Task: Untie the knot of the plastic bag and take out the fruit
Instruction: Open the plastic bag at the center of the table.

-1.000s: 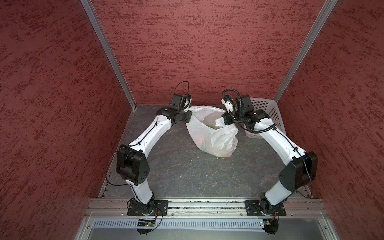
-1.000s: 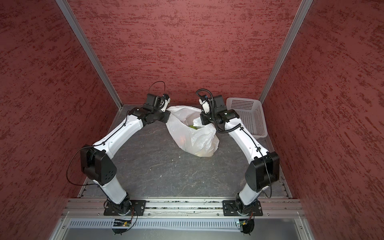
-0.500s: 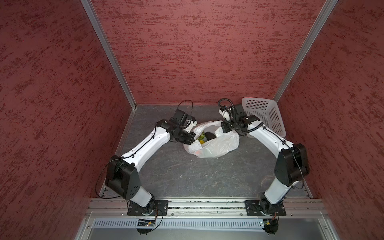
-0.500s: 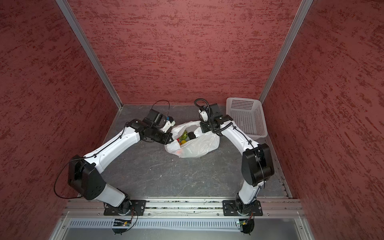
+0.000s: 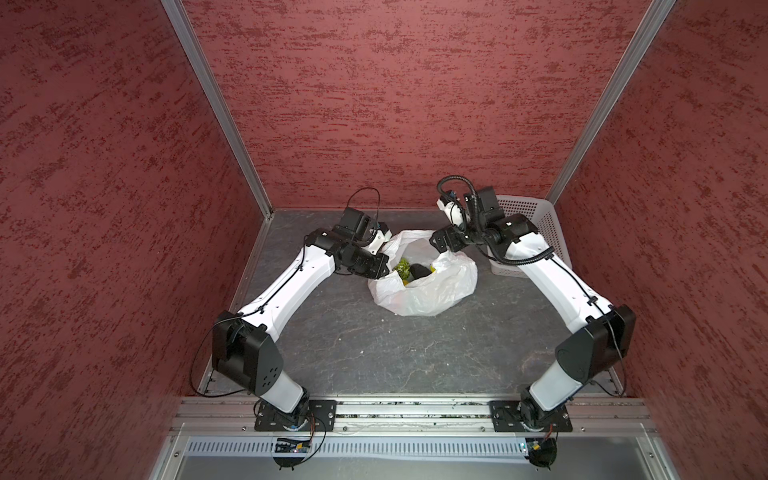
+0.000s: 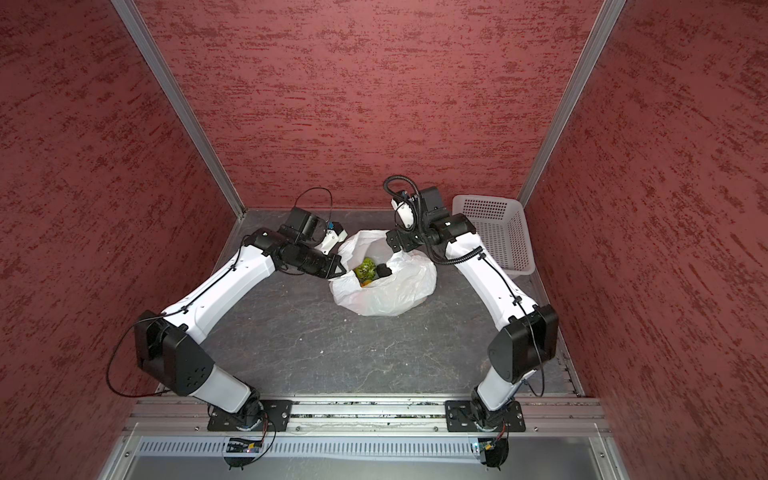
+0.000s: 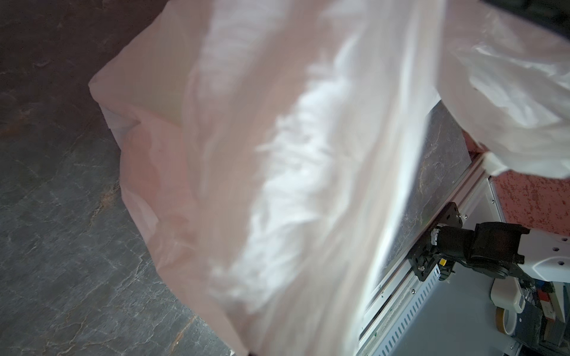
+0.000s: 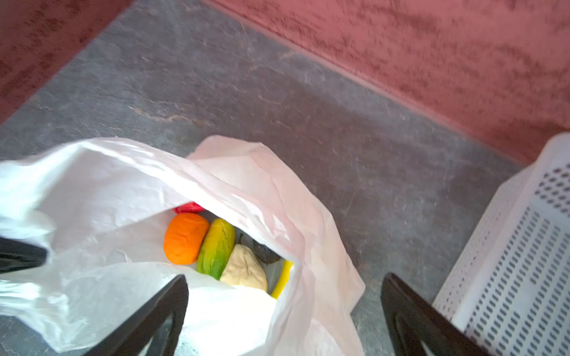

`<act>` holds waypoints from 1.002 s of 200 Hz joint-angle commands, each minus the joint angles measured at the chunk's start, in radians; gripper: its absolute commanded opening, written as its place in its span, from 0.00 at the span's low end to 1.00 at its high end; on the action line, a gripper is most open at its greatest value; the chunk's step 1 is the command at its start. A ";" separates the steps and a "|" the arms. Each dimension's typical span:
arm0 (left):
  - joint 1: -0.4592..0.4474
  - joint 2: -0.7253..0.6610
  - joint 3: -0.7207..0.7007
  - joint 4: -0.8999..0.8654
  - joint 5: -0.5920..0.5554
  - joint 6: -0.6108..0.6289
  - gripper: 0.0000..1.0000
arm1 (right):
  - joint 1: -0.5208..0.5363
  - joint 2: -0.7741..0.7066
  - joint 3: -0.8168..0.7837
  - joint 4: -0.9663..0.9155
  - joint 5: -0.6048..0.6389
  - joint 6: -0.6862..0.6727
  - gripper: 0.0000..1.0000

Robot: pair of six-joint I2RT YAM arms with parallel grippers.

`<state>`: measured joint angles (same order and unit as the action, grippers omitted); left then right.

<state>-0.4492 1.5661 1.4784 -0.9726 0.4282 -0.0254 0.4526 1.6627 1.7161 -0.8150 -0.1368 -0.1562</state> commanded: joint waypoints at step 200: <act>-0.035 -0.221 -0.035 0.220 -0.138 -0.074 0.99 | 0.097 0.280 0.228 -0.049 0.065 -0.151 0.00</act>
<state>-0.4229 1.3296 1.4269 -0.8341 0.3542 -0.0700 0.5526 1.9591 1.8927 -0.8211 -0.0357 -0.3466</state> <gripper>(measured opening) 0.995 0.049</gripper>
